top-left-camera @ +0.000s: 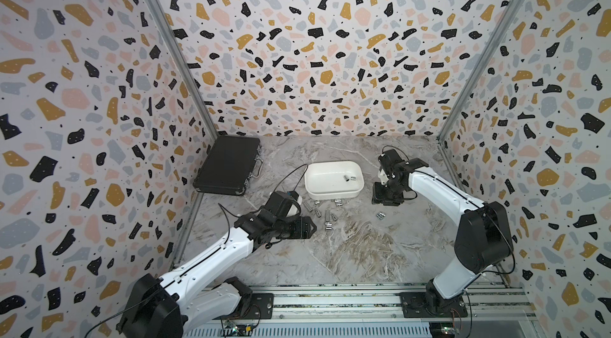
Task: Put the socket on the desktop into the storage box
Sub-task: Pick up the socket head at the center of the board.
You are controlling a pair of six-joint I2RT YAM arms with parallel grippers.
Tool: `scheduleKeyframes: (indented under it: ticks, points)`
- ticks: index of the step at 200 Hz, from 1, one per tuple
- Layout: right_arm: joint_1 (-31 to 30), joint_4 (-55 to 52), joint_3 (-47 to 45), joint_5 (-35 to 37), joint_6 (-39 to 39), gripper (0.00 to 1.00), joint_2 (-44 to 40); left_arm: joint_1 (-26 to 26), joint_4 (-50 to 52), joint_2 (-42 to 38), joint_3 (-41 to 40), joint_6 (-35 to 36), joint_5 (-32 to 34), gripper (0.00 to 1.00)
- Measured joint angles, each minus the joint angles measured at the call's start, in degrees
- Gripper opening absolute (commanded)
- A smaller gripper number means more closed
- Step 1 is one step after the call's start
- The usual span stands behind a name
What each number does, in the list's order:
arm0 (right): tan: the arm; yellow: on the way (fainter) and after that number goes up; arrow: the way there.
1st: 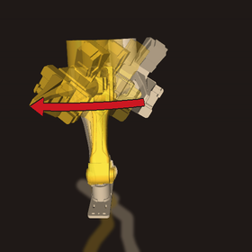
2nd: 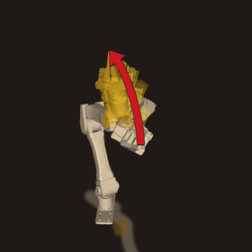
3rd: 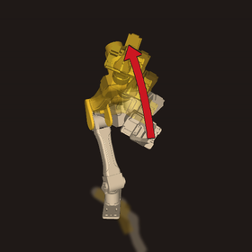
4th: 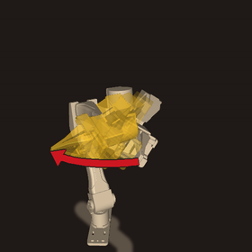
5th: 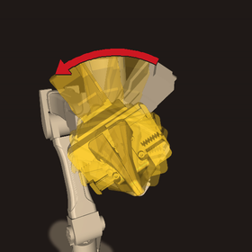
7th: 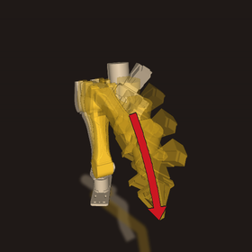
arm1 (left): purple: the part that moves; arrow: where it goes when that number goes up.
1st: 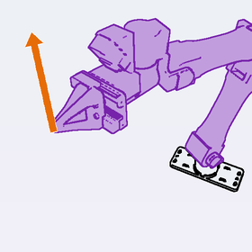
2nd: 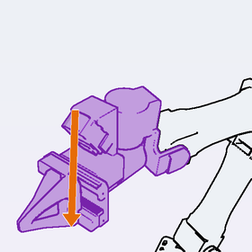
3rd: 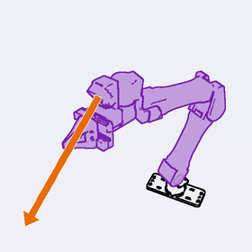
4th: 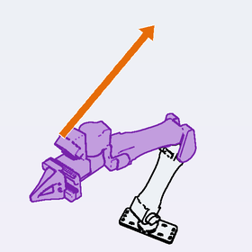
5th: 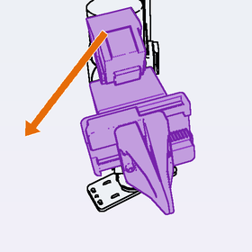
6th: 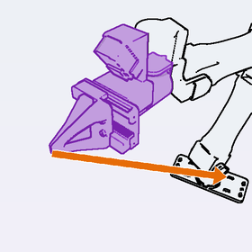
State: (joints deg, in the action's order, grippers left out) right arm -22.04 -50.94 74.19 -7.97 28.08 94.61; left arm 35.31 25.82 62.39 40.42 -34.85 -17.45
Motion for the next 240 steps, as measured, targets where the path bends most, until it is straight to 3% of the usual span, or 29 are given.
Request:
scheduleKeyframes:
  ticks: [77, 240]
  points:
    - [2.45, 2.51, -7.72, 0.09, 0.22, 0.54, -2.64, 3.19, -1.62, 2.40, 0.02, -0.52, 1.99, 0.76]
    - [4.00, 6.56, -5.46, 4.66, 6.93, 0.52, 6.54, 5.33, -2.32, 2.71, 0.00, -0.83, 4.48, 0.76]
